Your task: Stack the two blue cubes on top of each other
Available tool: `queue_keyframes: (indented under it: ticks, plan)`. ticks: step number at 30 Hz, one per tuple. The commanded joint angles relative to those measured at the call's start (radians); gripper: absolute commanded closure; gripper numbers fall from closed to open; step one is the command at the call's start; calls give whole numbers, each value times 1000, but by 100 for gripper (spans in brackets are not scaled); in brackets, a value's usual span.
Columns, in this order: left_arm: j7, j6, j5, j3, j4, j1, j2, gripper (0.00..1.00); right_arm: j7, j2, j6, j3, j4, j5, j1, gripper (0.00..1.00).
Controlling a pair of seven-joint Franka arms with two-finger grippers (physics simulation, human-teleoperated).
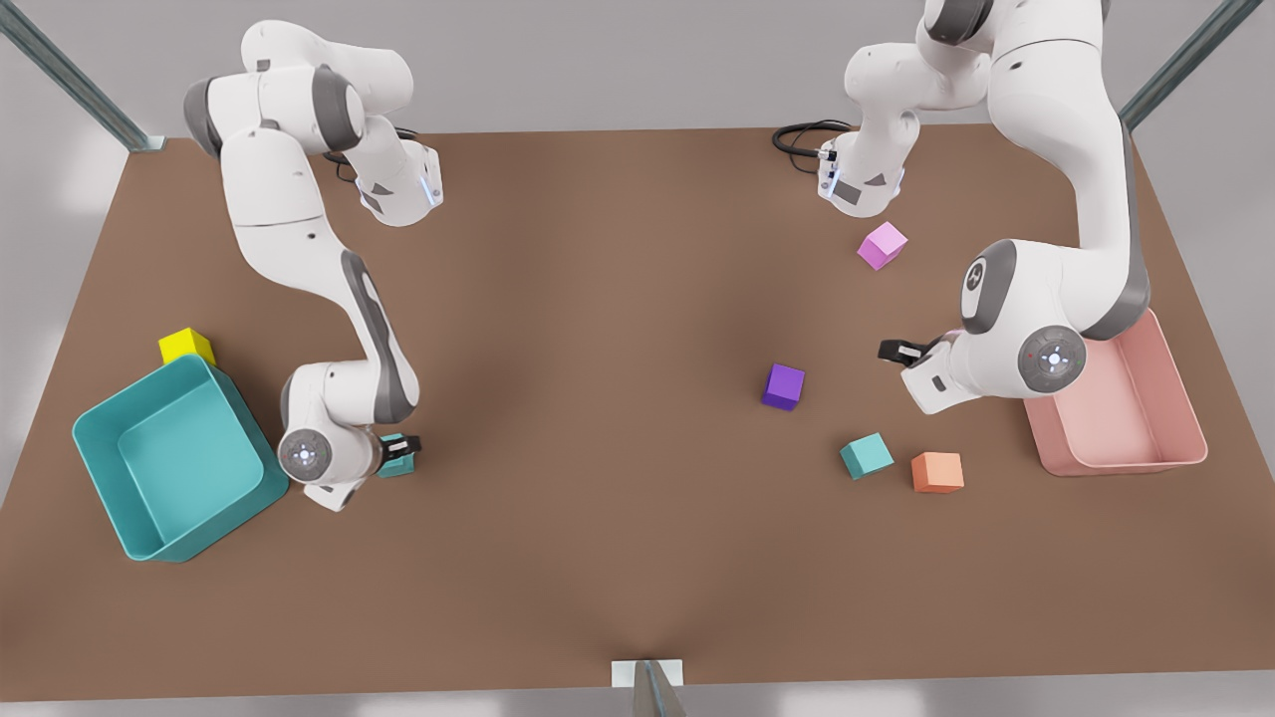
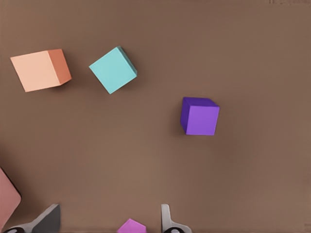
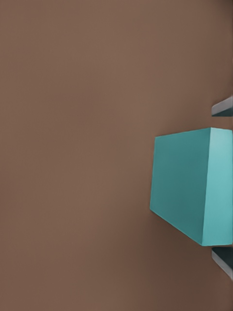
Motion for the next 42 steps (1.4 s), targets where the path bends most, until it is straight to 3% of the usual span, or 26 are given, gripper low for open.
queue_keyframes:
  ticks: [1, 5, 6, 8, 9, 16, 21, 25, 27, 29, 32, 33, 40, 41, 42]
  plan:
    - [-73, -5, 0, 0, 0, 0, -1, 0, -8, 8, 0, 0, 1, 12, 0, 0]
    - [-73, -5, 0, 0, 2, -1, 11, 0, -8, 29, 3, 0, 9, 13, -3, 1]
    - [-73, -5, 0, 0, 0, -1, 13, 0, -8, 29, 3, 0, 9, 13, -3, 5]
    - [-73, -5, 0, 0, 2, -1, 13, 0, -8, 29, 3, 0, 12, 12, 0, 36]
    - [-73, -5, 0, 0, 0, -1, 13, 0, -8, 38, 2, 0, 17, 12, -3, 39]
    - [-76, -4, 4, 0, 2, -1, 14, 0, 27, 35, -138, 5, 193, 128, 78, 40]
    - [-92, 41, 7, 9, 103, 28, 151, 0, 826, 61, -56, 3, 308, 144, 486, 39]
    - [-316, 239, 10, 12, 124, 31, 266, 0, 1234, 152, 94, 3, 342, 140, 664, 38]
    - [-581, 332, -1, 14, 102, 36, 283, 0, 1274, 169, 135, 3, 342, 140, 687, 38]
    - [-820, 524, -24, 12, -23, 37, 263, 0, 1300, 183, 142, 1, 356, 139, 701, 38]
    - [-877, 648, -105, 11, -113, 74, 251, 0, 1299, 199, 165, 1, 356, 136, 701, 34]
    - [-929, 671, -105, 11, -133, 69, 243, 0, 1297, 200, 166, 1, 356, 133, 701, 0]
    - [-991, 774, -107, 11, -176, 46, 260, 0, 1287, 126, 131, -11, 394, 133, 647, 0]
    - [-992, 774, -105, 11, -182, 45, 267, 0, 1206, 51, 33, -9, 393, 134, 603, 0]
    - [-991, 774, -104, 11, -185, 46, 269, 0, 938, -20, -142, -8, 388, 139, 493, 0]
